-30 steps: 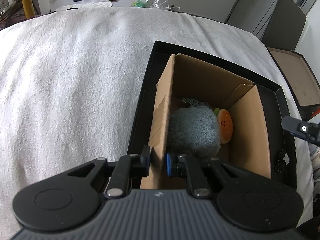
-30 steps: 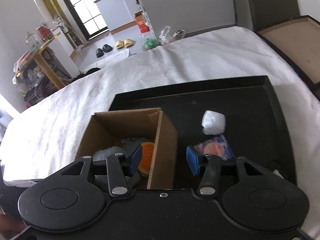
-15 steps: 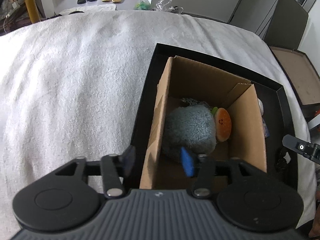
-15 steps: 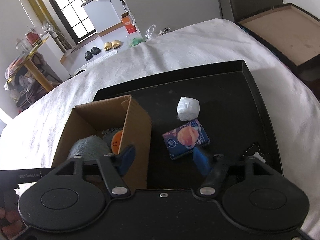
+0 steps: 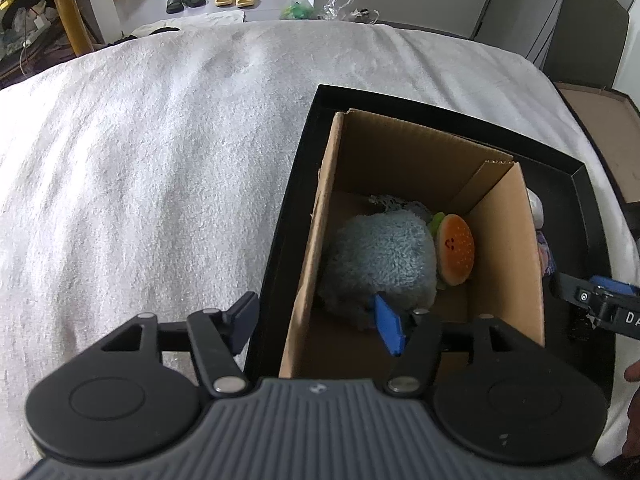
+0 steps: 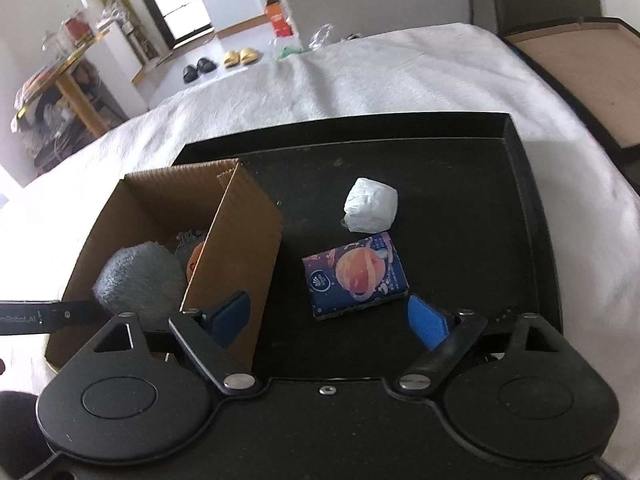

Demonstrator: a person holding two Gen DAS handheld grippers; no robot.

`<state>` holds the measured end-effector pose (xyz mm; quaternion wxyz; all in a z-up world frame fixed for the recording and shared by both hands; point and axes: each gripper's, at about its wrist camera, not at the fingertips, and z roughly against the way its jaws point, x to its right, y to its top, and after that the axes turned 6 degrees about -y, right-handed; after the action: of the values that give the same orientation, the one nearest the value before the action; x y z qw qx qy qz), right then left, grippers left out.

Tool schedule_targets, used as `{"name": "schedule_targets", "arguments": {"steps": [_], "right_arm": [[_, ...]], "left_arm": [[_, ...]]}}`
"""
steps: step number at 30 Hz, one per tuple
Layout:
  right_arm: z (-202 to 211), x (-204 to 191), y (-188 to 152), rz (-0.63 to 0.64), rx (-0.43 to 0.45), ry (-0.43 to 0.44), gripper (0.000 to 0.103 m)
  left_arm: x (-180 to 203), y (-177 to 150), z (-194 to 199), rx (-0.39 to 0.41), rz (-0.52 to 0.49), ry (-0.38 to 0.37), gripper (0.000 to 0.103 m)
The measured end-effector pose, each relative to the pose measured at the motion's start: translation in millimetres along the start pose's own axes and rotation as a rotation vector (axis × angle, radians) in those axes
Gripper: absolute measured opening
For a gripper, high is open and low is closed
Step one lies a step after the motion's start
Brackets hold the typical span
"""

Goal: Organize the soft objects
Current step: 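Grasp the printed tissue pack on the tray with the right tool, then carry the tissue pack with the right tool over the box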

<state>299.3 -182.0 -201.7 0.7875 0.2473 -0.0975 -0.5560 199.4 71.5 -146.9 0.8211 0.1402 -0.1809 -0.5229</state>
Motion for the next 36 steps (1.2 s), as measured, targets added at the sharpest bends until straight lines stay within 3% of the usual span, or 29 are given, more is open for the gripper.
{"name": "schedule_targets", "arguments": {"steps": [8,24,27,28,32,36], "right_arm": [[-27.8,4.3,-7.5,0.078,0.006,-0.002,0.092],[-55.0,6.9,-12.6,0.143,-0.009,-0.026,0.092],[-52.7,5.2,-15.4,0.172,0.024,-0.034,0.082],[-50.0,5.2,-15.9,0.172,0.033,-0.031,0.071],[-42.1,10.2,-15.7,0.139,0.022,0.001,0.071],[-34.5,15.9,-14.9,0.106,0.019,0.005,0.071]], "left_arm": [[14.1,0.3,-8.0,-0.008,-0.046,0.045,0.063],[27.1,-3.3,-25.4,-0.037,-0.026,0.119,0.064],[29.0,-6.4,-26.5,-0.045,-0.039,0.121,0.064],[28.6,-6.9,-26.5,-0.044,-0.037,0.127,0.064],[27.9,-7.8,-22.6,-0.048,-0.01,0.095,0.064],[33.8,-10.4,-16.9,-0.036,-0.048,0.101,0.064]]}}
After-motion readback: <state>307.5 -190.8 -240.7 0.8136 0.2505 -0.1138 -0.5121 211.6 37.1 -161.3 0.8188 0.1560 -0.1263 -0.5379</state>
